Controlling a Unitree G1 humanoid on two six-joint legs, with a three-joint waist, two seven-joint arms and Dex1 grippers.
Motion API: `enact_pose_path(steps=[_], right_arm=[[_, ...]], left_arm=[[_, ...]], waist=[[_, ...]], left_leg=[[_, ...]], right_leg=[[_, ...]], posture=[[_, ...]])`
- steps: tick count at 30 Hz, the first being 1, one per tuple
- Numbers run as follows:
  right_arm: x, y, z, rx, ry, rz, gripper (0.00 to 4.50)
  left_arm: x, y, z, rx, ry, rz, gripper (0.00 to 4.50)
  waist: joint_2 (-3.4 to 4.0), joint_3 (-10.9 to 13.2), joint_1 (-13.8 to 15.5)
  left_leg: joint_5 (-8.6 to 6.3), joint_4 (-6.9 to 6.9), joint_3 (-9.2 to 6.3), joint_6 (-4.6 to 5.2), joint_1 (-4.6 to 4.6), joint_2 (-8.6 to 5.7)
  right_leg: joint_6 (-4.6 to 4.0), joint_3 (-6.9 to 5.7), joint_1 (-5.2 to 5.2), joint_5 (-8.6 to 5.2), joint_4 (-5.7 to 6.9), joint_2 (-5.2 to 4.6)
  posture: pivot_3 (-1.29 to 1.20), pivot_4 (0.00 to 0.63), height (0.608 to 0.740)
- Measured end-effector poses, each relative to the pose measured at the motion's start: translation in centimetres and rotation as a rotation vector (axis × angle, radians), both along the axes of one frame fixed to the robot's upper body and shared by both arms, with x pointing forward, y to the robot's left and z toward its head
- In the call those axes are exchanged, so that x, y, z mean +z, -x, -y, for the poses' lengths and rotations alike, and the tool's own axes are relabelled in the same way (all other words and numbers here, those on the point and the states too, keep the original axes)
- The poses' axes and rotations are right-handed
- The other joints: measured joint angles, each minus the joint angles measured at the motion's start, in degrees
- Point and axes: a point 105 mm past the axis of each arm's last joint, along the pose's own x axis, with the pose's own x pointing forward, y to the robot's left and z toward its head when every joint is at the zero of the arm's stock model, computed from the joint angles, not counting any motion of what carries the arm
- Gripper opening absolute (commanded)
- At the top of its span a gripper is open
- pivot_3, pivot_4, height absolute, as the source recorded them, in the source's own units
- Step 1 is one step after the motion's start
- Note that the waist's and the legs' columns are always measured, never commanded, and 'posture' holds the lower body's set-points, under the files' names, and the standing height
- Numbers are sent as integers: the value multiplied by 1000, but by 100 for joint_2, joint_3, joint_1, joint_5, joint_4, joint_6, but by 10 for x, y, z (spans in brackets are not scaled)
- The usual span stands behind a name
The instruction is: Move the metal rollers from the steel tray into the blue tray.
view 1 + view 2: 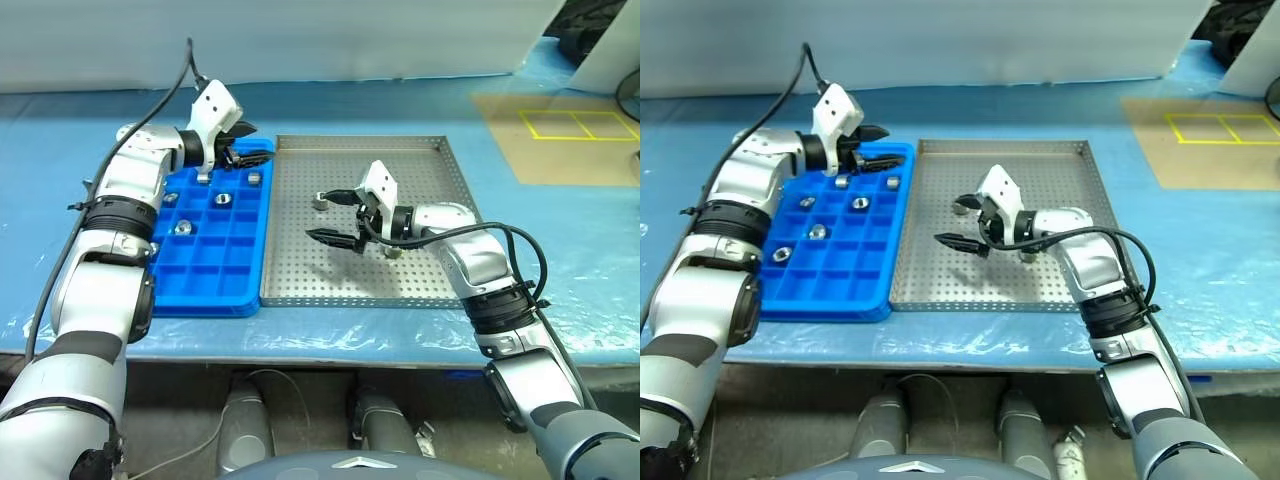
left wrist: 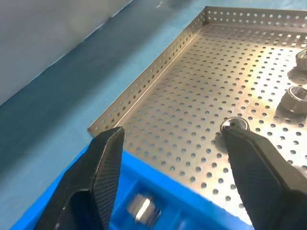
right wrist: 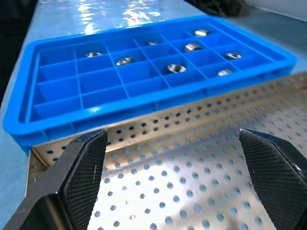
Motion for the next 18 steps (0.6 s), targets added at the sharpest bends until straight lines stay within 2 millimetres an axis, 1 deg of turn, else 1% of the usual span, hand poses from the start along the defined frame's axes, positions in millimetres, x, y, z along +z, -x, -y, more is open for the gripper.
enact_pose_path(steps=[1, 3, 6, 8, 11, 14, 18], right_arm=[[-1, 1, 2, -17, -1, -1, 4500], [-2, 5, 7, -51, -4, 1, 4500], [-2, 9, 17, -109, -6, -2, 4500], [-2, 12, 22, -140, -10, 0, 4500], [5, 13, 27, -191, -18, 25, 4500], [15, 18, 27, -208, -39, 61, 4500], [15, 22, 27, -230, -43, 60, 4500]], left_arm=[[-6, -3, 5, 2, -17, -9, 3441], [-27, -4, 16, -10, -68, -47, 3441], [-55, -1, 31, -45, -135, -109, 3441], [-66, 0, 34, -55, -179, -128, 3441], [-80, -1, 35, -25, -266, -128, 3441], [-88, -5, 35, 24, -301, -117, 3441], [-93, -9, 34, 74, -369, -76, 3441]], waist=[[0, 0, -26], [0, 0, -138], [-2, 2, -248], [-2, 2, -314], [-2, 2, -403], [-2, 2, -466], [-2, 2, -490]], left_leg=[[-1, 1, 0, 2, 2, -1], [-2, 0, 0, 3, 6, -2], [-4, 2, 0, 7, 9, -2], [-6, 6, 0, 11, 14, -2], [-11, 16, 0, 20, 27, -2], [-16, 27, 1, 28, 34, -2], [-23, 38, 3, 40, 43, -2]], right_leg=[[1, 1, 3, 0, -2, 0], [4, 4, 11, 2, -8, 1], [11, 14, 12, 7, -12, 6], [12, 20, 16, 8, -13, 9], [10, 24, 33, 7, -19, 9], [-3, 28, 51, -1, -38, 7], [-1, 32, 66, 0, -48, 6]], posture=[[-379, 150, 740], [-407, 150, 740], [-465, 150, 740], [-496, 150, 740], [-538, 150, 740], [-560, 150, 740], [-586, 150, 740]])
